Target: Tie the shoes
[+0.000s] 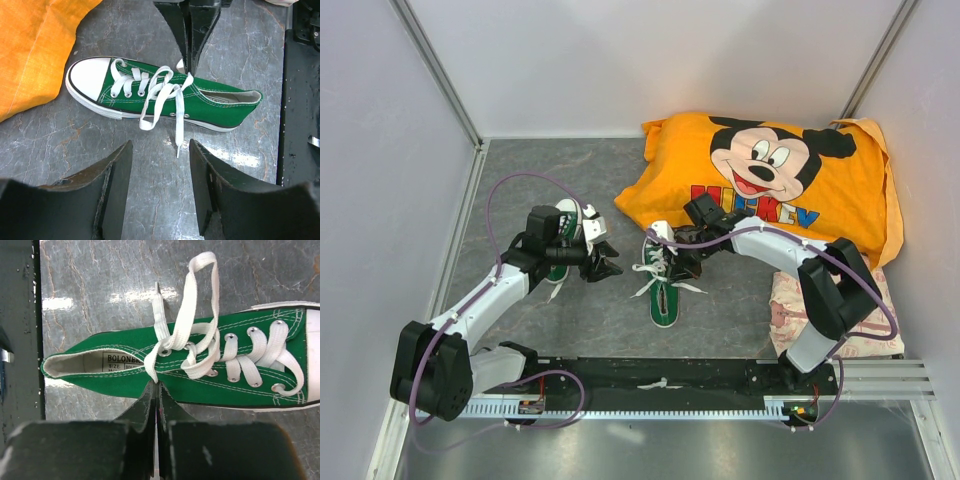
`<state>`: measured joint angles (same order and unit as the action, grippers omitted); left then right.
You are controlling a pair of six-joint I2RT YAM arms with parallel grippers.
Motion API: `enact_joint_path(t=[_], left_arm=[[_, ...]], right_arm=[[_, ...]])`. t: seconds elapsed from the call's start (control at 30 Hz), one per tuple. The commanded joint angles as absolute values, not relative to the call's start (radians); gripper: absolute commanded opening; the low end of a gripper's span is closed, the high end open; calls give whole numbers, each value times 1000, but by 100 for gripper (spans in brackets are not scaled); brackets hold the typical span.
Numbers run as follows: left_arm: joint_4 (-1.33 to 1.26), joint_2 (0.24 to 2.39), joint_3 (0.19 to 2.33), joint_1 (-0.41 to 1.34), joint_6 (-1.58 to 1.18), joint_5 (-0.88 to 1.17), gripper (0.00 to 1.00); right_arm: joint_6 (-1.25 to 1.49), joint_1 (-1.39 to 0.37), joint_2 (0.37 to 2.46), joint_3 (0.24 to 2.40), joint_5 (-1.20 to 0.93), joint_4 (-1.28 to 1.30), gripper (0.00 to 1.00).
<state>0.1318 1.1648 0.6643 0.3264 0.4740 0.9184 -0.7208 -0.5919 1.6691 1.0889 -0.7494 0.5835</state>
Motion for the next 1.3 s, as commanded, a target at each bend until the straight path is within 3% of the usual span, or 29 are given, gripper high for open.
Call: enact_joint_path(t=[0.0,0.33,0.67,0.97,1.27], left_arm=[[109,1150,657,325,495,927,56],[84,1123,629,339,497,917,56],[-271,1034,471,558,301,631,60],[-478,1134,439,702,216,493,62],[-583,1241,454,741,210,459,59]], right_arm=[[-696,-594,1628,1088,-765,538,0],[-602,-588,1546,1054,-772,505,0],[-319,-588,1491,983,-789,330,0],[-129,-588,1445,894,-775,160,0],[-22,-578,1422,844,-776,72,0]])
